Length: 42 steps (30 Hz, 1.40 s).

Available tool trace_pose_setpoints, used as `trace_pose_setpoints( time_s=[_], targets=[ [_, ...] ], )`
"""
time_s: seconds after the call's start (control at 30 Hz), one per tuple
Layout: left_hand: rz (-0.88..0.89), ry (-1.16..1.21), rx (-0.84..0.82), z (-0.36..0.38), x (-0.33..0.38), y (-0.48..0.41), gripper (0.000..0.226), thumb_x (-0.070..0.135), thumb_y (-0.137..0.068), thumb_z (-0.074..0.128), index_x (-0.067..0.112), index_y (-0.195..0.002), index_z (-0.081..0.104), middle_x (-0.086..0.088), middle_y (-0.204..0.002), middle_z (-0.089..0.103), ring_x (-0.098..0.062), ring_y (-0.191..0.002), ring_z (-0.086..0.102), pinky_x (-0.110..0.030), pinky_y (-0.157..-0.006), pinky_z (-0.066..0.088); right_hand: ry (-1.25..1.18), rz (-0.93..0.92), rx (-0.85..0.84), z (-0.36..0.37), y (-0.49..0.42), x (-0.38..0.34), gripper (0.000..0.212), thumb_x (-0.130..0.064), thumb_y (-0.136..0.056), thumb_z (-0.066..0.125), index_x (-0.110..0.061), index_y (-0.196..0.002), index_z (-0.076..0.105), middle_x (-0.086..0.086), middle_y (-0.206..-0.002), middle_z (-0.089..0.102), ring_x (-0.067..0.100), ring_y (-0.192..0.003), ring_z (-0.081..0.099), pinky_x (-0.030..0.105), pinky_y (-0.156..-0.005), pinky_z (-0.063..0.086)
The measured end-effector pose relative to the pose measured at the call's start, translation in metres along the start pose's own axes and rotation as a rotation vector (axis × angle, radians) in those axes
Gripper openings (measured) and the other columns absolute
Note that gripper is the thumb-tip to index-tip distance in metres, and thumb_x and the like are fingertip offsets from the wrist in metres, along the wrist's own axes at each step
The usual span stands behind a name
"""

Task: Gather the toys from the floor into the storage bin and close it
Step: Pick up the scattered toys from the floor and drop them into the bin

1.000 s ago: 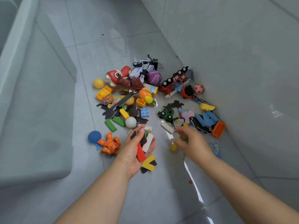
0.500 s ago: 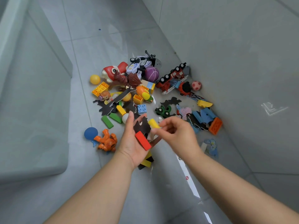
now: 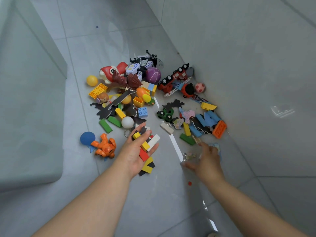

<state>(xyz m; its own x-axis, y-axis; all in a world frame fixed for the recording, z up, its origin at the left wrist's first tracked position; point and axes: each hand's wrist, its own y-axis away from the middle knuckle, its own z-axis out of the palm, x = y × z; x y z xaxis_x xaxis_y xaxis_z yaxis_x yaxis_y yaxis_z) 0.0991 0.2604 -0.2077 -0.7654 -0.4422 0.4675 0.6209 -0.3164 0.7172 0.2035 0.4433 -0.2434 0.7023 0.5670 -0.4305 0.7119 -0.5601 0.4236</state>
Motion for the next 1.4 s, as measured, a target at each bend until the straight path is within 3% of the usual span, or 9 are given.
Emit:
trace_pose_setpoints(
  time_s=[0.1, 0.23, 0.37, 0.53, 0.63, 0.77, 1.0, 1.23, 1.4],
  targets=[
    [-0.019, 0.064, -0.016, 0.006, -0.005, 0.004, 0.032, 0.012, -0.086, 0.061, 0.025, -0.115, 0.061, -0.004, -0.101, 0.065, -0.018, -0.093, 0.063, -0.033, -0.073, 0.057, -0.015, -0.115, 0.026, 0.012, -0.004, -0.007, 0.067, -0.03, -0.075, 0.075, -0.021, -0.132, 0.042, 0.007, -0.131, 0.032, 0.022, -0.117, 0.039, 0.028, -0.096, 0.036],
    [-0.038, 0.111, 0.012, 0.01, -0.019, 0.011, 0.034, 0.013, -0.086, 0.061, 0.025, -0.118, 0.061, -0.005, -0.108, 0.065, -0.018, -0.095, 0.064, -0.031, -0.069, 0.058, -0.038, -0.256, -0.013, 0.018, -0.009, -0.01, 0.035, -0.02, -0.082, 0.068, -0.017, -0.115, 0.057, 0.001, -0.129, 0.039, 0.01, -0.098, 0.042, 0.017, -0.086, 0.033],
    [-0.096, 0.139, 0.014, 0.012, -0.037, 0.019, 0.029, 0.016, -0.084, 0.063, 0.025, -0.111, 0.063, -0.005, -0.104, 0.066, -0.018, -0.092, 0.064, -0.029, -0.066, 0.059, -0.035, -0.282, -0.04, 0.015, -0.013, -0.01, 0.037, -0.023, -0.082, 0.067, -0.02, -0.117, 0.055, -0.001, -0.124, 0.049, 0.012, -0.098, 0.049, 0.023, -0.088, 0.043],
    [-0.099, 0.143, 0.026, 0.01, -0.031, 0.018, 0.03, 0.032, -0.076, 0.066, 0.02, -0.103, 0.064, -0.008, -0.099, 0.065, -0.02, -0.091, 0.064, -0.034, -0.073, 0.055, 0.104, -0.27, -0.143, 0.005, -0.023, -0.016, 0.045, -0.028, -0.084, 0.065, -0.021, -0.126, 0.05, 0.0, -0.133, 0.045, 0.018, -0.112, 0.049, 0.024, -0.092, 0.038],
    [-0.116, 0.133, 0.014, 0.006, -0.026, 0.015, 0.03, 0.038, -0.079, 0.063, 0.019, -0.103, 0.065, -0.01, -0.101, 0.064, -0.022, -0.093, 0.063, -0.034, -0.072, 0.057, 0.112, -0.32, -0.156, 0.003, -0.024, -0.016, 0.036, -0.024, -0.085, 0.065, -0.017, -0.118, 0.054, 0.001, -0.13, 0.042, 0.007, -0.101, 0.051, 0.017, -0.085, 0.034],
    [-0.123, 0.131, 0.021, 0.0, -0.02, 0.013, 0.046, 0.04, -0.074, 0.065, 0.019, -0.114, 0.064, -0.013, -0.121, 0.06, -0.027, -0.105, 0.062, -0.036, -0.073, 0.058, 0.06, -0.334, -0.104, 0.002, -0.023, -0.009, 0.021, -0.02, -0.084, 0.065, -0.016, -0.102, 0.054, 0.0, -0.112, 0.048, 0.014, -0.092, 0.049, 0.022, -0.076, 0.036],
    [-0.106, 0.147, 0.009, 0.002, -0.014, 0.016, 0.041, 0.044, -0.081, 0.061, 0.018, -0.112, 0.065, -0.015, -0.119, 0.061, -0.027, -0.103, 0.062, -0.038, -0.078, 0.057, 0.424, -0.425, -0.115, -0.001, -0.026, -0.009, 0.028, -0.016, -0.094, 0.045, -0.01, -0.121, 0.05, 0.011, -0.12, 0.054, 0.027, -0.099, 0.057, 0.034, -0.078, 0.045],
    [-0.083, 0.197, -0.009, -0.002, -0.016, 0.011, 0.048, 0.053, -0.084, 0.054, 0.018, -0.115, 0.064, -0.015, -0.121, 0.06, -0.03, -0.106, 0.061, -0.045, -0.083, 0.053, 0.194, -0.315, 0.009, -0.015, -0.033, -0.008, 0.015, -0.024, -0.09, 0.056, -0.013, -0.097, 0.063, 0.002, -0.089, 0.061, 0.02, -0.082, 0.057, 0.031, -0.068, 0.044],
    [-0.099, 0.153, -0.029, 0.0, -0.017, 0.009, 0.052, 0.054, -0.085, 0.052, 0.018, -0.122, 0.06, -0.015, -0.118, 0.062, -0.028, -0.105, 0.062, -0.045, -0.085, 0.052, -0.147, -0.091, 0.072, -0.015, -0.018, 0.004, 0.013, -0.023, -0.085, 0.065, -0.02, -0.098, 0.064, -0.014, -0.074, 0.051, 0.0, -0.067, 0.048, 0.009, -0.057, 0.034]
  ],
)
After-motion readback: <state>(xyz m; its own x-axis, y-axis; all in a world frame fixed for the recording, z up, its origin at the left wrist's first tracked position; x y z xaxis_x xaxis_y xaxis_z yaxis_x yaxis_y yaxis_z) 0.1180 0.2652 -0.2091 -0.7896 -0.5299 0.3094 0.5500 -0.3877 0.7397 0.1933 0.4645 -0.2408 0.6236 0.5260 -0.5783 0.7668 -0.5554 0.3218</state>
